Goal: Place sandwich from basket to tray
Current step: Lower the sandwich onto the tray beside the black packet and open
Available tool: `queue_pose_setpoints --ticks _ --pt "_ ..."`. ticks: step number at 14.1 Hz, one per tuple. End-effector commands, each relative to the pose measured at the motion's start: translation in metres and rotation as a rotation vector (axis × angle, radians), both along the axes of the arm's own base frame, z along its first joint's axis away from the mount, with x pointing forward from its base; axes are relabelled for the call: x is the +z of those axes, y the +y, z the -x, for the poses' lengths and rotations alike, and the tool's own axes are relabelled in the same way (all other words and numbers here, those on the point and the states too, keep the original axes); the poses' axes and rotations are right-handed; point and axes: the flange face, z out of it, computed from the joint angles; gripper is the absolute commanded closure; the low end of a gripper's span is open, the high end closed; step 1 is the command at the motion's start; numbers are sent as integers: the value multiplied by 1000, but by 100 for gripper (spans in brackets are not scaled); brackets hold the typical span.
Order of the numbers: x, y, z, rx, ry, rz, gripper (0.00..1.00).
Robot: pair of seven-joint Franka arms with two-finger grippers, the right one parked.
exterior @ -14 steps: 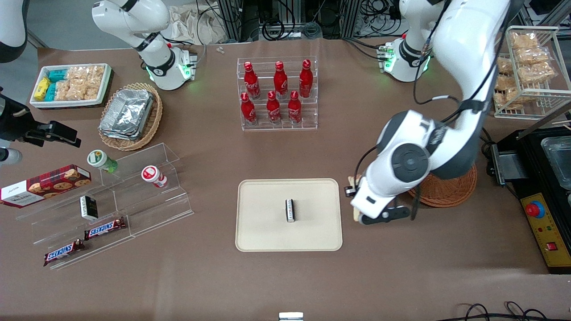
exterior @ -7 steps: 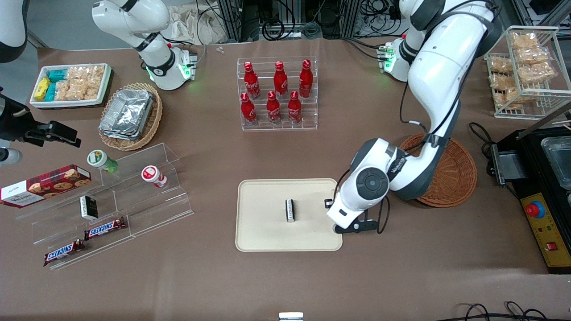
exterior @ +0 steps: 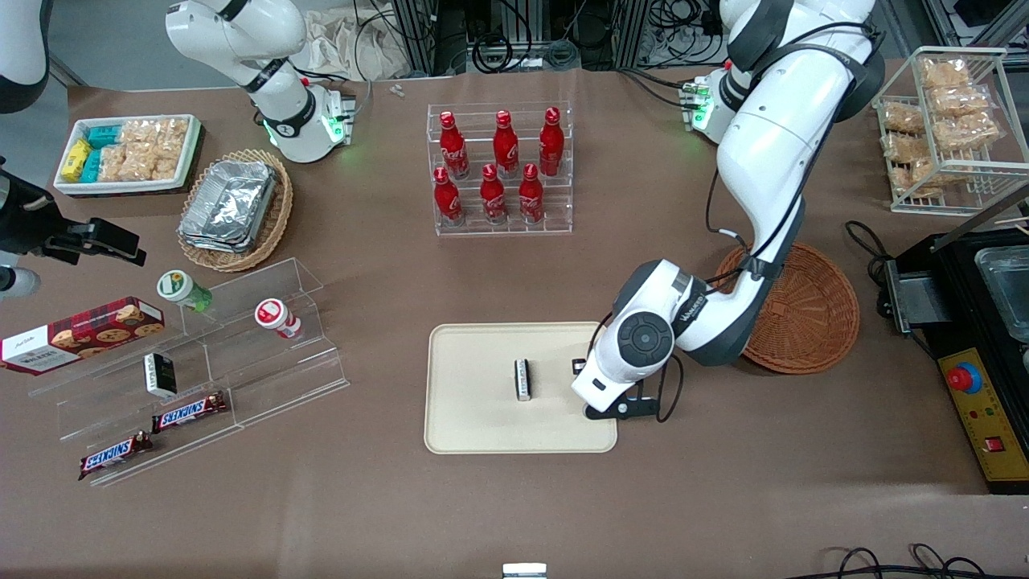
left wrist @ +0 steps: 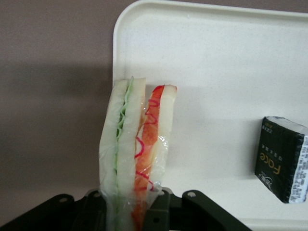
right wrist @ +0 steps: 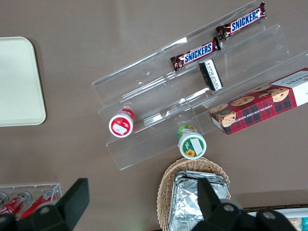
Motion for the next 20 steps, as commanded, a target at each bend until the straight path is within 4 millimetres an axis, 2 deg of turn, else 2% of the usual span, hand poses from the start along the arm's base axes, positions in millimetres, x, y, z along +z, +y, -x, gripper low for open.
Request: queue_pose_setpoints --ticks 1,4,6,8,10,11,13,16,18,20 --pt "2 -6 -8 -3 -42 7 100" --pt "-11 -8 -8 -4 -46 17 98" --pt "-21 -7 -10 -21 -66 5 85" --pt "-23 -7 -10 -27 -72 -4 60" --pt "-23 -7 -10 -23 -72 -4 24" --pt "-23 -7 -10 -18 -71 -4 0" --pt "-22 -7 -10 -16 -71 -4 0" --pt "-10 -5 -13 -8 -86 1 0" --pt "11 -3 -16 1 -101 8 0" --pt "52 5 -17 45 -111 -12 0"
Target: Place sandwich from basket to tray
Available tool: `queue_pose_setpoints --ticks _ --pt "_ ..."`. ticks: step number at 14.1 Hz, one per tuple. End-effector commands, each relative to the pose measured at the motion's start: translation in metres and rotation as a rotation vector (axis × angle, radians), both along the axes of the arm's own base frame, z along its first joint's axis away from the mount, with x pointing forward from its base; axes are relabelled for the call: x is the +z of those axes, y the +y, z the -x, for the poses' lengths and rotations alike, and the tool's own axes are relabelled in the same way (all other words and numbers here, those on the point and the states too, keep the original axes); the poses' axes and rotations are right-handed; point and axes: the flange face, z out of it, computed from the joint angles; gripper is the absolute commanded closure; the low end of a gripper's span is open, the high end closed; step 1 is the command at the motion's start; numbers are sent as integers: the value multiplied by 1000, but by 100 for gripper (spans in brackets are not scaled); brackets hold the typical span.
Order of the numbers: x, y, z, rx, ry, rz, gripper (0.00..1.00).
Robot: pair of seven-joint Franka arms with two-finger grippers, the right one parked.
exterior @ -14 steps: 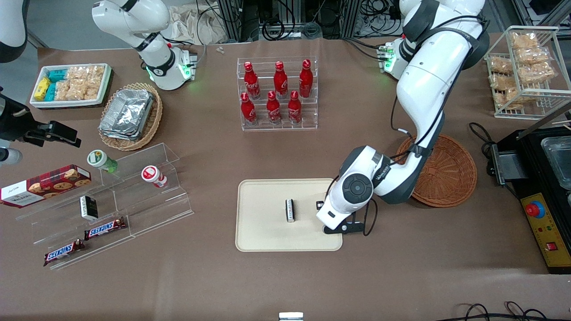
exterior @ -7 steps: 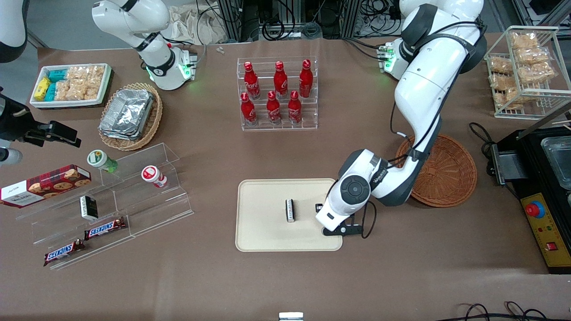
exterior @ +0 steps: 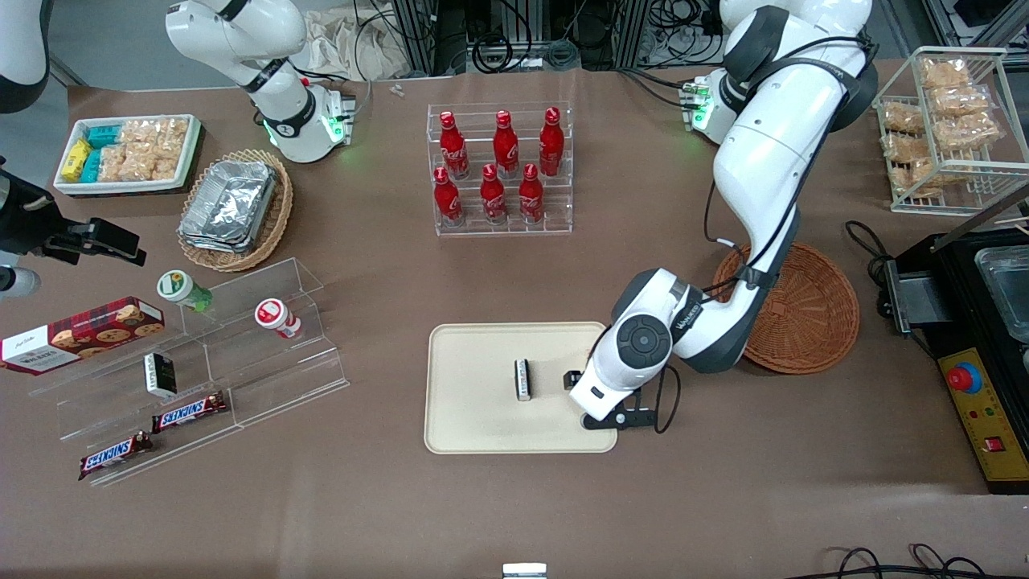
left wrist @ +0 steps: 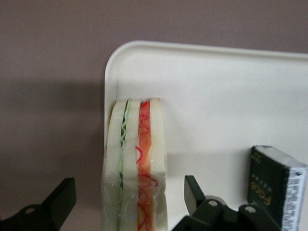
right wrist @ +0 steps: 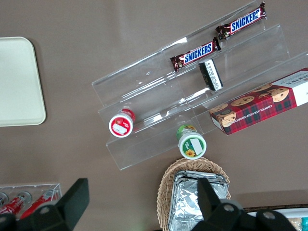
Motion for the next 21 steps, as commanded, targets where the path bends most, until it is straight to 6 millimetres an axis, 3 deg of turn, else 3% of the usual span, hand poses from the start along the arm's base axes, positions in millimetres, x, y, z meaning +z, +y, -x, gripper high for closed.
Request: queue_pose_setpoints --ticks 1,5,7,9,11,14,16,19,21 --pt "71 26 -3 105 -13 -50 0" --pt "136 94 23 115 -48 -108 0" --pt "151 111 49 110 -74 -130 0" --pt "166 137 50 116 -84 -137 0" --pt "194 163 54 81 -48 -116 0" --pt "236 235 62 13 52 -143 0" --pt "268 265 57 -4 76 -127 0" --pt "277 301 55 -18 99 -126 0" --pt "285 315 62 -29 118 -138 0"
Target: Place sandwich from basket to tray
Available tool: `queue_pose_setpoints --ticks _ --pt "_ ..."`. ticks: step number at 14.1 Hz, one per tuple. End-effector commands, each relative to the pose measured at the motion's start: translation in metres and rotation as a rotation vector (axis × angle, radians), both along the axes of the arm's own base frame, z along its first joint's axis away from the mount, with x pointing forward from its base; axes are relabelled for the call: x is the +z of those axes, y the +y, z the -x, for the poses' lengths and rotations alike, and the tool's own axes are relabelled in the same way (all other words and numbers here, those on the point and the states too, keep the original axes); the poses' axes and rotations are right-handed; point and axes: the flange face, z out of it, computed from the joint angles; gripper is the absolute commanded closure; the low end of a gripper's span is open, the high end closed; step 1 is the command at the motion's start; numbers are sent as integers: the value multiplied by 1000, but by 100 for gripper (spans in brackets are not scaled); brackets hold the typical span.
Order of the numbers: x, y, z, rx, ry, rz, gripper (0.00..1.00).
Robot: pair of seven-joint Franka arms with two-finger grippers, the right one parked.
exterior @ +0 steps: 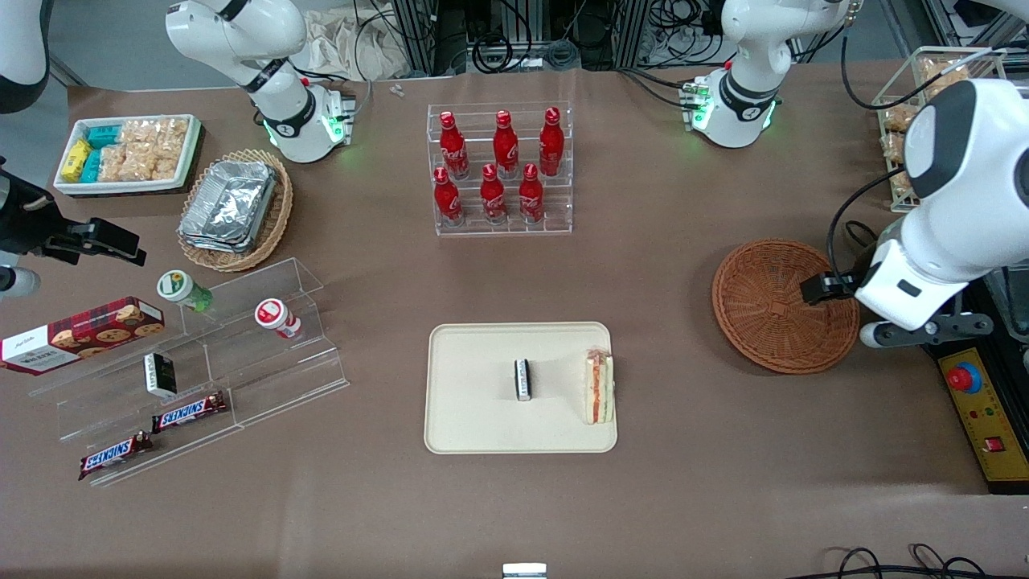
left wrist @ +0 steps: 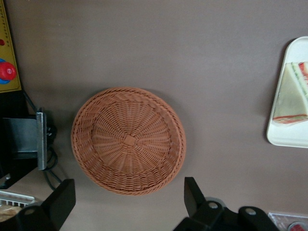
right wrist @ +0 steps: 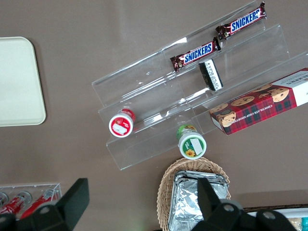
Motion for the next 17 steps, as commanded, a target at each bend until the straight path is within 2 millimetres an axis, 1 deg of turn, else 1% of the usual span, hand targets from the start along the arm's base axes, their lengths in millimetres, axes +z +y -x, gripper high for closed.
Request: queue_pose_setpoints --ticks 1,2,3,4,5,6,7,8,9,10,12,13,14,15,16,17 --pt "8 17 7 -12 29 -4 0" --pt "13 27 9 6 23 -7 0" --pt "11 31 10 14 28 -7 0" --pt "14 35 16 13 30 -14 0" --pt "15 55 20 -5 37 -14 0" --pt "23 74 26 -71 36 -4 0" --pt "30 77 31 -110 45 17 0" --pt "40 79 36 -99 36 19 0" --pt "45 76 38 -107 29 16 0" --pt "49 79 37 -107 20 16 0" --pt "51 70 32 -119 11 19 0" --pt "48 65 25 -132 9 24 0" --pt "52 61 14 -143 -5 27 0" --pt "53 44 4 -172 -14 31 0" --pt "50 35 -6 -186 -17 39 0" --pt "42 31 -13 -190 -10 50 0"
